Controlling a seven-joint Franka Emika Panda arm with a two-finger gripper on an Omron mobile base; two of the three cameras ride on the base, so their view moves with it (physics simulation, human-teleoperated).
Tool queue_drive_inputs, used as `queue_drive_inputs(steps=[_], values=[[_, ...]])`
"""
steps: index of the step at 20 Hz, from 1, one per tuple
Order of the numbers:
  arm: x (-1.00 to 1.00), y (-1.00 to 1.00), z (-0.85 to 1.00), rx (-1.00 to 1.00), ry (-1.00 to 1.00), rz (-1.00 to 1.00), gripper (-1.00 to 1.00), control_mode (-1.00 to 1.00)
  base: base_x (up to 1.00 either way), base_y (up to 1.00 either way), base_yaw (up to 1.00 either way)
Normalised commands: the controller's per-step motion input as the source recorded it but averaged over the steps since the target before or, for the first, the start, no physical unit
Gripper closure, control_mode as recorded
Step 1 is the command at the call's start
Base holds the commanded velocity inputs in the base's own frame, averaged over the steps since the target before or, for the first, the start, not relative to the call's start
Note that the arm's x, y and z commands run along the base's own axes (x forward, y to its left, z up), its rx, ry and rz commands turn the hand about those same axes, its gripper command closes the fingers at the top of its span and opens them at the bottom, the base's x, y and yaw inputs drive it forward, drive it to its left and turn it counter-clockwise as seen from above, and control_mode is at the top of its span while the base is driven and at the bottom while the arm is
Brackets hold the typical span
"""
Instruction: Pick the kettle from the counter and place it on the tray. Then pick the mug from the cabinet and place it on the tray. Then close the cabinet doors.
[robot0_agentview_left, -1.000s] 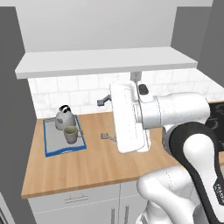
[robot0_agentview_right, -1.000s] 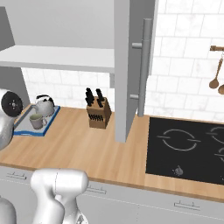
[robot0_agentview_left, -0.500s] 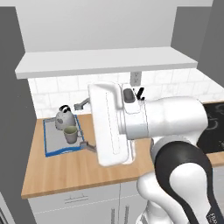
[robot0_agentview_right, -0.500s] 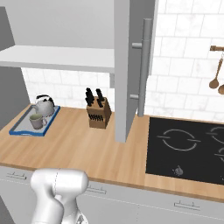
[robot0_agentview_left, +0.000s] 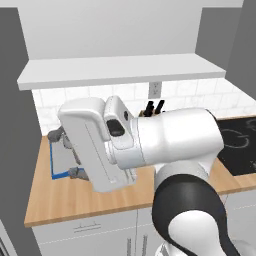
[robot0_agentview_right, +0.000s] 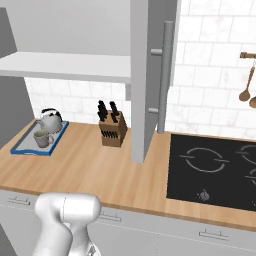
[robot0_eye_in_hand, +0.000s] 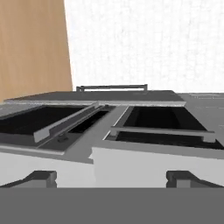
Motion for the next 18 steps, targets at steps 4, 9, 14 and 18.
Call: queue_drive_inputs(steps=[4,9,14,18], values=[[-0.46,0.29,0.04,-0.07,-0.37,0.0,-1.0,-1.0,0.0,0.0,0.0],[-0.39,0.19,0.0,0.0,-0.14,-0.02,-1.0,-1.0,0.0,0.0,0.0],[-0.08,0.39,0.0,0.0,0.0,-0.12,-1.0,-1.0,0.0,0.0,0.0],[0.0,0.53,-0.04,0.0,0.0,-0.09,-1.0,-1.0,0.0,0.0,0.0]])
